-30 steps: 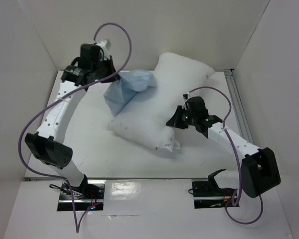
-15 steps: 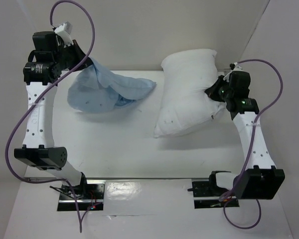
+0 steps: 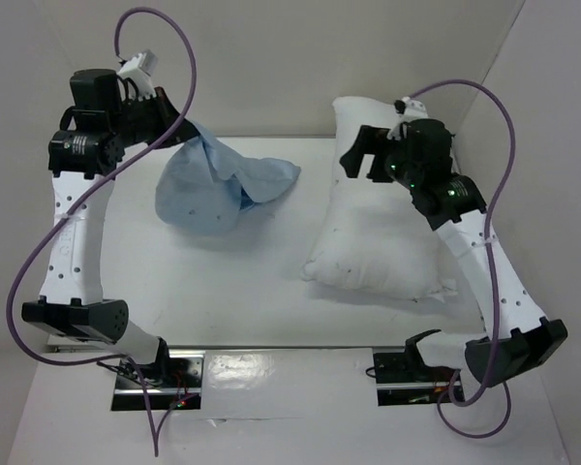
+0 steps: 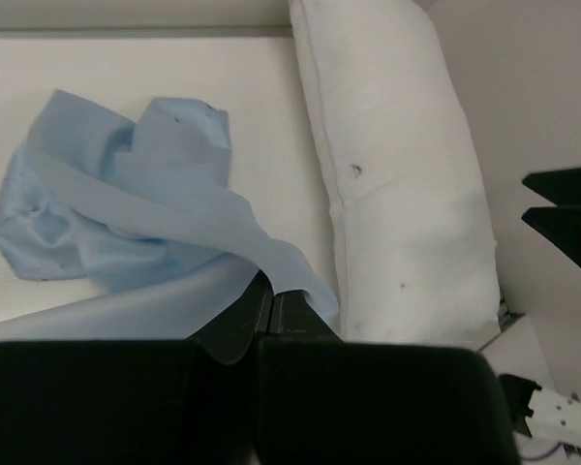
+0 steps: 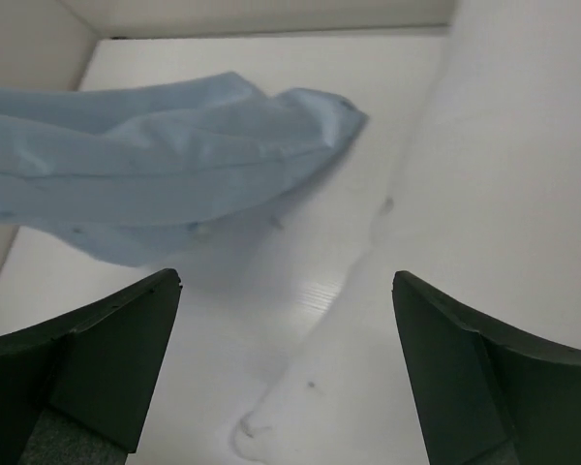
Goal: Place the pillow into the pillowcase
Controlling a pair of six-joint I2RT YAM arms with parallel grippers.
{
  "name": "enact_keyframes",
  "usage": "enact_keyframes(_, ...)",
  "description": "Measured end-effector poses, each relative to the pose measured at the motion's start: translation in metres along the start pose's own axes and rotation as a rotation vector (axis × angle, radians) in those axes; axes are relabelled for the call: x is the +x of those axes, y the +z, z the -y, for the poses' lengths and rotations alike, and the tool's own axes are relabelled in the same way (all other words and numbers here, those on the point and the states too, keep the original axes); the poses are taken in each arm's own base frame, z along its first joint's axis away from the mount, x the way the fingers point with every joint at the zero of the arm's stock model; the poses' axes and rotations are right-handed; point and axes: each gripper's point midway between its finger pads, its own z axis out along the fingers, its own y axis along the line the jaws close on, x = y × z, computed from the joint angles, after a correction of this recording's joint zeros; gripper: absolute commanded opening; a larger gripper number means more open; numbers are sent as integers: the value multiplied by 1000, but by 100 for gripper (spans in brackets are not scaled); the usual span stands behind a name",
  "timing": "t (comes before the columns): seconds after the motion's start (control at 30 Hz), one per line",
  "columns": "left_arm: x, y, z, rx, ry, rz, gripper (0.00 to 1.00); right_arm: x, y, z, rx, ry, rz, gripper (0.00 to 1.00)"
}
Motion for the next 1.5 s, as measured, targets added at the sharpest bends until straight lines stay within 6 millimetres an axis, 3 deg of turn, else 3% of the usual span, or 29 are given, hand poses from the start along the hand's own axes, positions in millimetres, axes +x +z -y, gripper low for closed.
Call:
enact_keyframes(0.13, 22, 4, 19, 49, 12, -48, 0, 8, 14, -87, -200, -67, -12, 98)
enact_keyframes(0.2, 22, 0, 22, 52, 17, -42, 0, 32, 24, -136, -301, -109, -66, 99)
enact_keyframes(0.3, 16, -6, 25, 50, 26, -21, 0, 72, 37, -189, -420, -155, -155, 99)
enact_keyframes(0.37, 13, -9, 27, 53, 31, -11, 0, 95, 44, -214, -477, -178, -208, 99)
enact_keyframes(0.43, 13, -10, 28, 55, 32, -11, 0, 106, 46, -232, -513, -191, -228, 99)
enact_keyframes(0.57, 17, -9, 30, 59, 30, -25, 0, 110, 47, -261, -578, -204, -213, 98)
enact_keyframes(0.6, 18, -9, 31, 60, 31, -28, 0, 109, 45, -266, -592, -203, -202, 88)
enact_keyframes(0.67, 20, -8, 34, 67, 33, -33, 0, 103, 46, -272, -595, -192, -167, 81)
enact_keyframes(0.7, 22, -7, 36, 71, 34, -38, 0, 97, 48, -274, -593, -180, -140, 60)
enact_keyframes(0.73, 23, -6, 38, 75, 36, -42, 0, 91, 50, -275, -589, -172, -116, 47)
enact_keyframes(0.8, 26, -5, 44, 87, 42, -51, 0, 82, 56, -274, -585, -140, -71, 12)
enact_keyframes(0.83, 29, -3, 48, 97, 47, -58, 0, 81, 59, -270, -580, -120, -55, 1)
enact_keyframes(0.93, 40, 4, 65, 138, 61, -90, 0, 83, 65, -241, -511, -70, -39, 0)
enact_keyframes(1.03, 61, 23, 91, 195, 75, -156, 0, 77, 54, -184, -408, -12, -11, 0)
enact_keyframes(1.1, 79, 40, 108, 235, 80, -212, 0, 56, 36, -142, -331, 32, 55, 0)
enact_keyframes(1.2, 108, 72, 141, 314, 108, -291, 72, 19, -6, -92, -250, 87, 175, 0)
enact_keyframes(1.27, 124, 91, 161, 354, 133, -336, 97, -3, -33, -48, -139, 122, 258, 0)
enact_keyframes(1.33, 132, 106, 174, 369, 151, -362, 100, -23, -52, -1, 0, 155, 334, 0)
enact_keyframes(1.4, 133, 120, 180, 364, 157, -367, 100, -29, -65, 33, 110, 172, 368, 0)
enact_keyframes(1.5, 138, 129, 162, 297, 152, -380, 87, -21, -68, 81, 249, 183, 339, 0)
